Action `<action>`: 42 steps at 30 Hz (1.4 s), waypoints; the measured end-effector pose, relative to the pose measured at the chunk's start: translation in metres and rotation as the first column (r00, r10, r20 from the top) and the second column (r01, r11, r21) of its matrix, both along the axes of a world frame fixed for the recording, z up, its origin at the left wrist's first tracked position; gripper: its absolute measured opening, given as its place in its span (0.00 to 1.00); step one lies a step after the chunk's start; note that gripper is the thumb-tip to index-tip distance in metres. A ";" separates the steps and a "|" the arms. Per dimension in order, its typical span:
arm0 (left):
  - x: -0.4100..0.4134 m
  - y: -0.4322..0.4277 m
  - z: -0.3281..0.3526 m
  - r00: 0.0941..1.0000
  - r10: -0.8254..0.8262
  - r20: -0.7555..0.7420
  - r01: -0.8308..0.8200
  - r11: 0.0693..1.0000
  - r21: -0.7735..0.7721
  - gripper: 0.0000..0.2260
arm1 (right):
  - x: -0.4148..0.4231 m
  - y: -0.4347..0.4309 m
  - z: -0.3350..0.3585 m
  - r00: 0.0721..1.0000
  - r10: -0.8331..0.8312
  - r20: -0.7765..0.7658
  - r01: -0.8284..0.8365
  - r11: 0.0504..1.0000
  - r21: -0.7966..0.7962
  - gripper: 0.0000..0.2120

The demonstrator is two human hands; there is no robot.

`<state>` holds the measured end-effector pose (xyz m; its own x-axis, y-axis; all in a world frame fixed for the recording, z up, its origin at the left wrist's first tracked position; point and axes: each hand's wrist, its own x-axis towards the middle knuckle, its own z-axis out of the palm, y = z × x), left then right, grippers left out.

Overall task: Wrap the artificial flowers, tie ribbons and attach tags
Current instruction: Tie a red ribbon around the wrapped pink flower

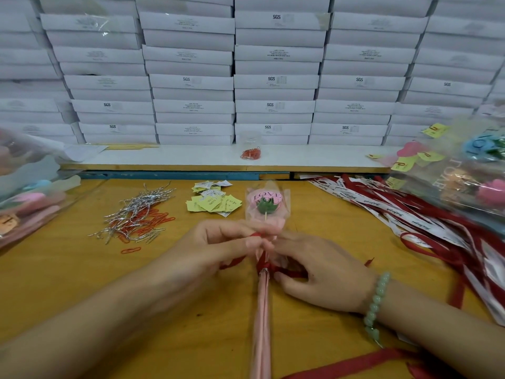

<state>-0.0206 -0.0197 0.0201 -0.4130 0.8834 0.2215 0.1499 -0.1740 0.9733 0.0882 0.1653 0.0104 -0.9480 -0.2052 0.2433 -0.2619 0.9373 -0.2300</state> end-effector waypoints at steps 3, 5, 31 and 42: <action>-0.005 0.002 -0.011 0.989 -0.047 0.141 0.041 0.998 0.045 0.11 | 0.000 0.001 -0.001 1.000 -0.009 0.007 0.009 1.000 -0.005 0.03; -0.007 0.005 -0.018 0.972 -0.053 0.229 0.041 0.998 0.058 0.13 | 0.000 0.001 -0.001 1.000 -0.009 0.011 0.009 1.000 -0.022 0.05; -0.008 0.011 -0.034 0.991 0.134 -0.007 -0.134 0.983 -0.123 0.11 | -0.001 -0.003 -0.007 0.992 -0.128 0.013 0.116 0.851 -0.512 0.12; 0.003 0.011 -0.027 0.988 0.137 -0.074 -0.146 0.979 -0.141 0.11 | -0.001 -0.008 -0.001 0.991 -0.015 0.129 0.123 0.437 -0.891 0.13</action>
